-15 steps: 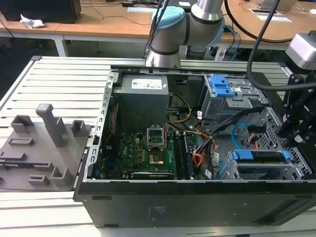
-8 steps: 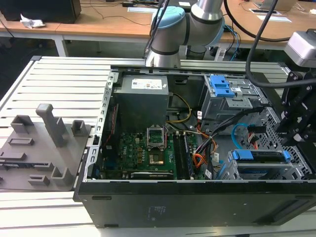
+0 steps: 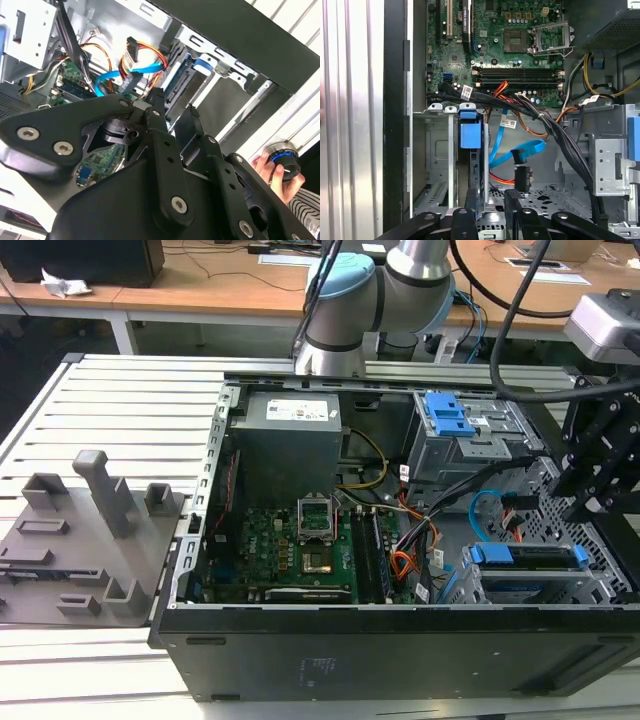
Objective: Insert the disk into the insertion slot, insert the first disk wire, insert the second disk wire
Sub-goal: 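Insert the first disk wire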
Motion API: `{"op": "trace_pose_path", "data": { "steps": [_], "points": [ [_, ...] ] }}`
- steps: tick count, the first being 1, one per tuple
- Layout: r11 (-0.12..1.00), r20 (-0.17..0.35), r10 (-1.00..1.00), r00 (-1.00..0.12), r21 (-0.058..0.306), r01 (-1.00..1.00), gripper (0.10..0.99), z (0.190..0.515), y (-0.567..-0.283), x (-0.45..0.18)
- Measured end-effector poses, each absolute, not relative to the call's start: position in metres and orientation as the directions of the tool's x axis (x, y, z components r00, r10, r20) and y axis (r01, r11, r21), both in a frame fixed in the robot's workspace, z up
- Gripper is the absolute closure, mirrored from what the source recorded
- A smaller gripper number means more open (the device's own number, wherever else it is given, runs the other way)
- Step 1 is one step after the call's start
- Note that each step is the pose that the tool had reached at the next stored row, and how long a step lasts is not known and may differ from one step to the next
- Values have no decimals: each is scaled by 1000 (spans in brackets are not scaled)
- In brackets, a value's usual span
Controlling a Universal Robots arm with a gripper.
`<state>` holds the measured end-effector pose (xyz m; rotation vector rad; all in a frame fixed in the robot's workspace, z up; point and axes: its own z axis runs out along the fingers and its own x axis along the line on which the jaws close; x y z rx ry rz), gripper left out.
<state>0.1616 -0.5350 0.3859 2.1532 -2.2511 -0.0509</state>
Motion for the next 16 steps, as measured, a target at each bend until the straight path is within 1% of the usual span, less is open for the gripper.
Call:
{"op": "trace_pose_path", "data": {
  "steps": [7, 16],
  "points": [
    [44, -2, -999, -45, 42, -998, 725, 386, -520, 162],
    [44, -2, -999, -44, 42, -998, 725, 385, -520, 162]
  ]
}}
